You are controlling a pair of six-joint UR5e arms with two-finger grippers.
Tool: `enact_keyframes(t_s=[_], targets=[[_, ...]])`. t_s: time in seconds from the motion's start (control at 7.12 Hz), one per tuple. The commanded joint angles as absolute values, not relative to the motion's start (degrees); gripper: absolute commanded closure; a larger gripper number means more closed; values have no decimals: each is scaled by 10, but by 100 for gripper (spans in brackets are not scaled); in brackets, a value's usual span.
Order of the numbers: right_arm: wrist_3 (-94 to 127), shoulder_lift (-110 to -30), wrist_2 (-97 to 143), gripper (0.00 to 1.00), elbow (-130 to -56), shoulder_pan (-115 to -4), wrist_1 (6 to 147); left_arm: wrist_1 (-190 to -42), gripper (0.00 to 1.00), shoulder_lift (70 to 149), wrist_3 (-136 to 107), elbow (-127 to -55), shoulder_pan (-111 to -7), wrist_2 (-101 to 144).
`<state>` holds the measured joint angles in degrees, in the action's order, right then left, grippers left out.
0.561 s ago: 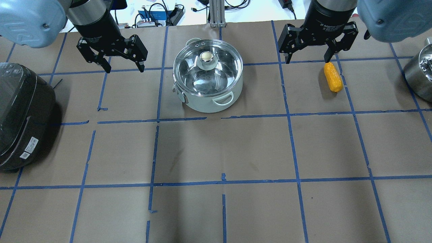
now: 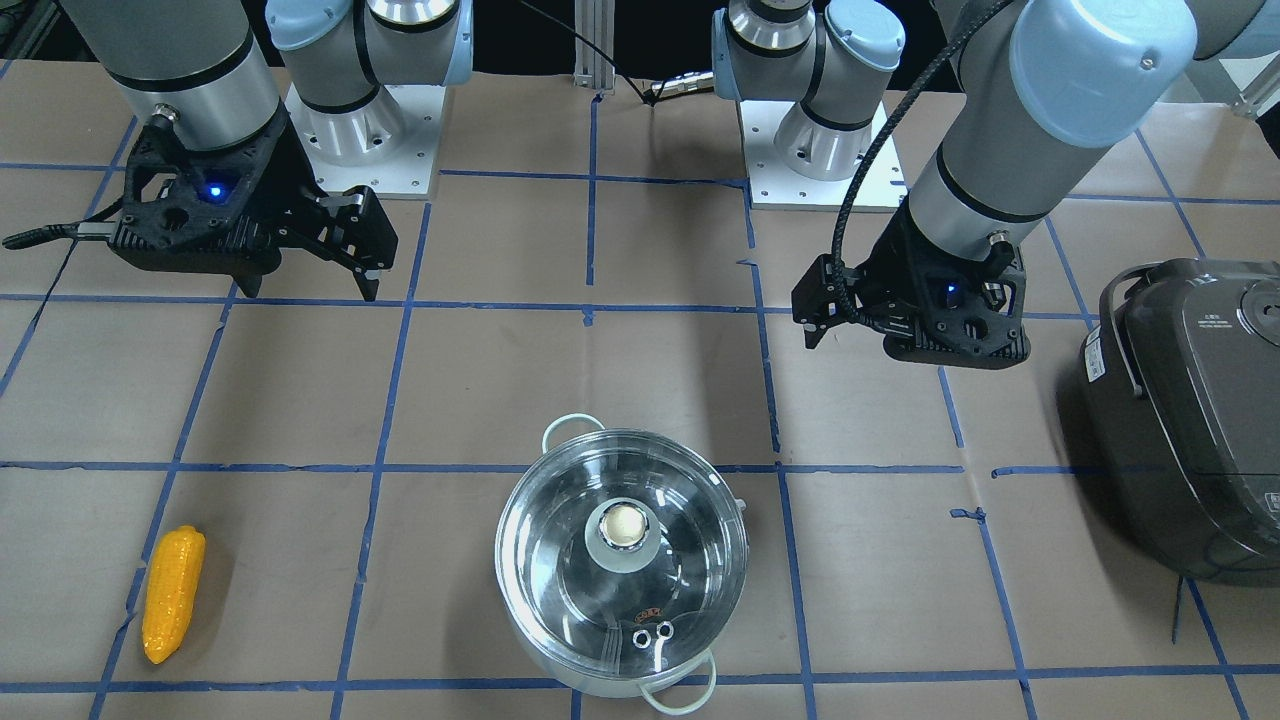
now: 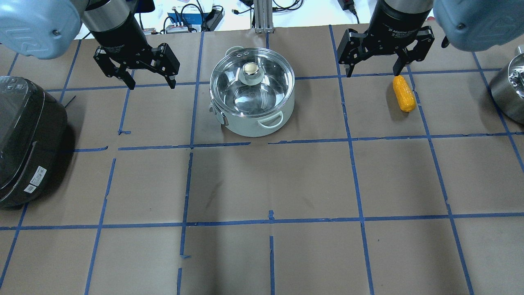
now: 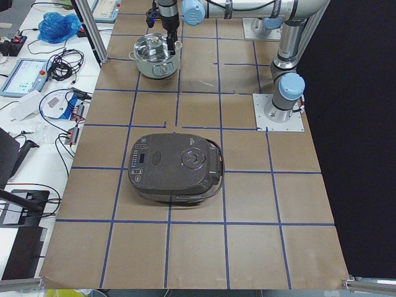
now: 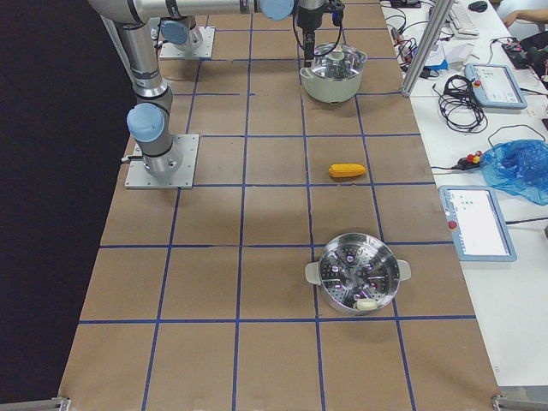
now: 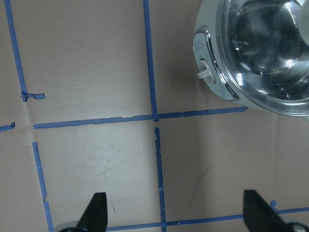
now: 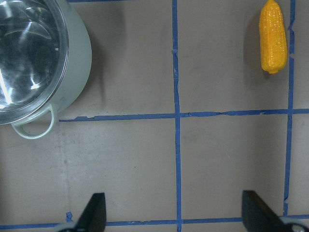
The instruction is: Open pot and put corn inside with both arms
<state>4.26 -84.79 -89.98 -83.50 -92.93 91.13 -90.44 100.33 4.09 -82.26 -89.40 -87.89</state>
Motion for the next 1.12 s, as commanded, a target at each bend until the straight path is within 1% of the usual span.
enact_keyframes(t_s=[0.0, 0.14, 0.42, 0.56, 0.7, 0.98], targets=[[41, -840, -900, 0, -830, -905, 905, -903, 0, 1004, 44, -824, -895, -883], [16, -832, -900, 0, -822, -863, 910, -883, 0, 1002, 49, -810, -899, -883], [-54, -773, -899, 0, -778, -769, 894, -868, 0, 1024, 48, -778, -952, -880], [-112, -726, -899, 0, -771, -761, 913, -867, 0, 1053, 44, -767, -974, -886], [-148, -677, -899, 0, -774, -754, 993, -840, 0, 1081, 40, -766, -986, -893], [-197, -583, -897, 0, -780, -748, 1109, -798, 0, 1126, 20, -766, -1009, -902]])
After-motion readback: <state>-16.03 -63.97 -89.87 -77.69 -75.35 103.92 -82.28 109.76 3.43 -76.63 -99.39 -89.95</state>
